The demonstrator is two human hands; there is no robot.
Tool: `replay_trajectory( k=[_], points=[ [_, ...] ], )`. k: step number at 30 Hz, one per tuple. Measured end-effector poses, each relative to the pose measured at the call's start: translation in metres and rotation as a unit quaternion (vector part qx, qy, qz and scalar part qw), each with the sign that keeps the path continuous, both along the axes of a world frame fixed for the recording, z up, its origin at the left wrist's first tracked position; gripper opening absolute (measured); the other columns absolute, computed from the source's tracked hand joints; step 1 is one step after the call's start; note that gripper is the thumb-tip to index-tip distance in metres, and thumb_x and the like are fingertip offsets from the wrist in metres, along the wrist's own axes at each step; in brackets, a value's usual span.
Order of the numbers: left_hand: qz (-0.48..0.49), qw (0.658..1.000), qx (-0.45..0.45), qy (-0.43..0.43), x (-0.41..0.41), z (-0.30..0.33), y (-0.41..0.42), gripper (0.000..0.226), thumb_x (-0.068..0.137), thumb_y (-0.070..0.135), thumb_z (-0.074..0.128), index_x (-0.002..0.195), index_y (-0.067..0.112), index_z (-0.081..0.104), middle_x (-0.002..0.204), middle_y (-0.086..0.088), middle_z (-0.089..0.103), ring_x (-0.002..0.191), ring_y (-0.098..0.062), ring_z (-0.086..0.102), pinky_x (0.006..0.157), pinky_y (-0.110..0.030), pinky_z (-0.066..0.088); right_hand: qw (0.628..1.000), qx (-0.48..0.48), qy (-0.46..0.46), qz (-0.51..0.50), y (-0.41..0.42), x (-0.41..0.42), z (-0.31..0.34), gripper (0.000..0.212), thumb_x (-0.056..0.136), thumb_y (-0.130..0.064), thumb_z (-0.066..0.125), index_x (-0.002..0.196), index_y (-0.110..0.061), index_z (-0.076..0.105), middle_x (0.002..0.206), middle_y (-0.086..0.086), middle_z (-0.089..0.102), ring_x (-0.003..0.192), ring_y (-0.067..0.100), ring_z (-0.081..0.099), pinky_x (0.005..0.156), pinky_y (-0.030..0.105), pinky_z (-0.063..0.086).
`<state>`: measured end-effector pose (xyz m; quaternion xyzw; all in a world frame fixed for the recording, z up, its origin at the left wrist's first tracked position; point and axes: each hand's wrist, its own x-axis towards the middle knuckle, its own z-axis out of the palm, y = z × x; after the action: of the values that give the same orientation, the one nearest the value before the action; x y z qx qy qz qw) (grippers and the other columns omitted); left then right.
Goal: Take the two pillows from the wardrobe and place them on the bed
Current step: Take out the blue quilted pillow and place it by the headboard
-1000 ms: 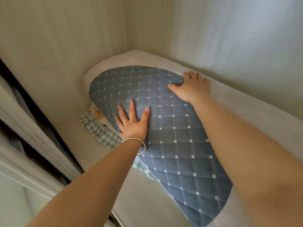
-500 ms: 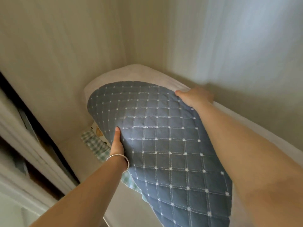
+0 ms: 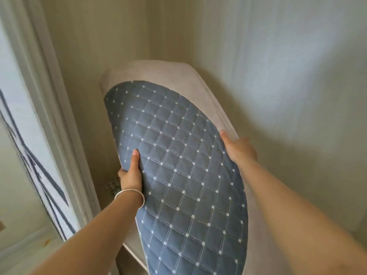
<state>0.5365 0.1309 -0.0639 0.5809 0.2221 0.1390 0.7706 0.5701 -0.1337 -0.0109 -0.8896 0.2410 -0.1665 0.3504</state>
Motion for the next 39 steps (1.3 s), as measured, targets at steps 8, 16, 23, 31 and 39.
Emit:
replay_trajectory(
  k=[8,16,23,31,39],
  points=[
    [-0.051,0.994,0.013,-0.099,-0.093,0.058,0.001,0.078,0.08,0.061,0.059,0.14,0.017,0.034,0.127,-0.005,0.053,0.102,-0.026,0.051,0.092,-0.036,0.038,0.998,0.017,-0.051,-0.021,-0.001,-0.098,0.033,0.096,0.076,-0.082,0.022,0.131,-0.004,0.039,0.128,0.018,0.052,0.111,0.036,0.053,0.074,0.037,0.038],
    [-0.065,0.974,0.05,-0.213,-0.177,0.086,0.013,0.066,0.081,0.057,0.061,0.133,0.026,0.036,0.119,0.005,0.056,0.105,-0.019,0.057,0.091,-0.034,0.043,0.98,0.006,-0.172,-0.095,0.011,-0.186,0.048,0.083,0.086,-0.07,0.023,0.125,0.001,0.043,0.12,0.025,0.055,0.104,0.04,0.055,0.071,0.038,0.036],
    [-0.032,0.937,0.135,-0.321,-0.224,0.121,0.07,0.061,0.088,0.052,0.055,0.137,0.023,0.034,0.121,0.007,0.054,0.105,-0.012,0.056,0.093,-0.03,0.041,0.946,0.045,-0.309,-0.088,0.069,-0.238,0.072,0.081,0.083,-0.069,0.022,0.121,0.0,0.042,0.121,0.025,0.055,0.105,0.041,0.054,0.083,0.043,0.042],
    [0.1,0.943,0.104,-0.301,-0.261,0.149,0.21,0.061,0.095,0.055,0.039,0.144,0.019,0.033,0.134,0.004,0.048,0.117,-0.013,0.045,0.103,-0.03,0.031,0.924,-0.003,-0.379,0.039,0.211,-0.26,0.137,0.073,0.082,-0.07,0.035,0.106,-0.002,0.046,0.112,0.018,0.058,0.1,0.037,0.055,0.08,0.041,0.043],
    [0.187,0.957,0.071,-0.211,-0.285,0.105,0.407,0.106,0.041,0.098,0.051,0.127,0.035,0.055,0.125,0.004,0.065,0.118,-0.024,0.058,0.108,-0.048,0.037,0.913,-0.069,-0.325,0.238,0.367,-0.256,0.153,0.082,0.082,-0.072,0.032,0.118,0.002,0.044,0.122,0.02,0.054,0.11,0.038,0.052,0.086,0.042,0.042]
  ],
)
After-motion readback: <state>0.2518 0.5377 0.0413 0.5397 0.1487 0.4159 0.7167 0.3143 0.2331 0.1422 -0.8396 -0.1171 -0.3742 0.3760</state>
